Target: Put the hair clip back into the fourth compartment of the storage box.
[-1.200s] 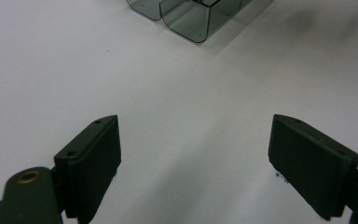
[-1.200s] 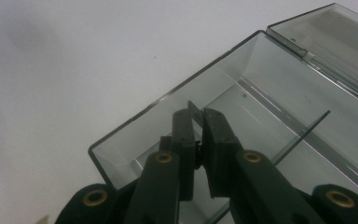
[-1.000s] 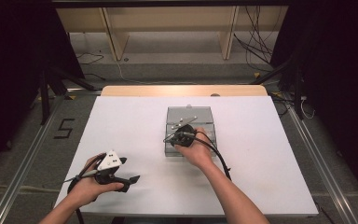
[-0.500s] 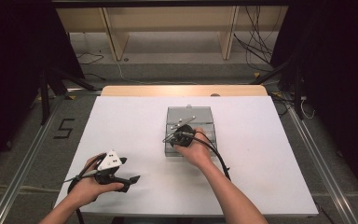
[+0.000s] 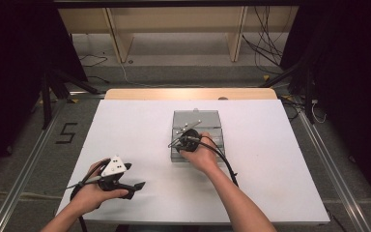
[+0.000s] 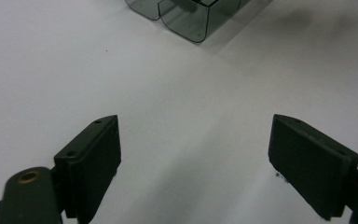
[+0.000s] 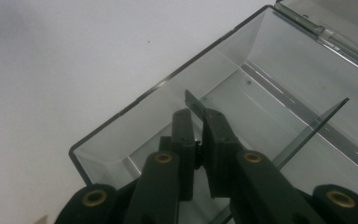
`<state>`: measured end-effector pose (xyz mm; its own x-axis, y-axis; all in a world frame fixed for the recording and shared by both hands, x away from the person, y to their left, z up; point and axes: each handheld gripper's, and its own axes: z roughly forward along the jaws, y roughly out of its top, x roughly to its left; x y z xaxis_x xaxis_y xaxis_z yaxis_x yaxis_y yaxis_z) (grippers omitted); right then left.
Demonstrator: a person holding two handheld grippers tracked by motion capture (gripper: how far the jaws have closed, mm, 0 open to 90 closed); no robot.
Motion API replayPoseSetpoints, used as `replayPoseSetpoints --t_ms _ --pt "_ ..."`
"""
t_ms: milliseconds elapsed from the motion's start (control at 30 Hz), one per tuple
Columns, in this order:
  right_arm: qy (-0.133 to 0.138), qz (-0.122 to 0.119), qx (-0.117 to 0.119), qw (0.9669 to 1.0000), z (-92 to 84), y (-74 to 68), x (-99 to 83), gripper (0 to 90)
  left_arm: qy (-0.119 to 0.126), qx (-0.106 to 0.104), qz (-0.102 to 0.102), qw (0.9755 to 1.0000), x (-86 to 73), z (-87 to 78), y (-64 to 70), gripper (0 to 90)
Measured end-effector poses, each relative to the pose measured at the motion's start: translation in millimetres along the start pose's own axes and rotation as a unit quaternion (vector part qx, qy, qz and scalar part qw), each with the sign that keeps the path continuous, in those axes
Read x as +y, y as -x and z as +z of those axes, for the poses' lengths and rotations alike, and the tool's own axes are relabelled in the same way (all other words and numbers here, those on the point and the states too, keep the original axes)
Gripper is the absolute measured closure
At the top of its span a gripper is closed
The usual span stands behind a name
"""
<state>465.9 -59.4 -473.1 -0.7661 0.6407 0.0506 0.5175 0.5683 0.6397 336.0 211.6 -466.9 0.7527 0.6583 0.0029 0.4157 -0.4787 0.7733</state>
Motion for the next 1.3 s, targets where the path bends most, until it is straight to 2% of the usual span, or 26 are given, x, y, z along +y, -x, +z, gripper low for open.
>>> replayPoseSetpoints --t_ms 867,1300 --pt "-0.023 0.002 0.008 0.9997 1.7 -1.9 -0.3 83.6 -0.001 0.000 0.000 1.0000 0.1 0.1 0.1 16.7" --pt "-0.024 0.002 0.010 0.9997 2.4 -2.4 -0.7 82.7 0.000 0.000 0.000 1.0000 0.1 0.1 0.0 16.7"
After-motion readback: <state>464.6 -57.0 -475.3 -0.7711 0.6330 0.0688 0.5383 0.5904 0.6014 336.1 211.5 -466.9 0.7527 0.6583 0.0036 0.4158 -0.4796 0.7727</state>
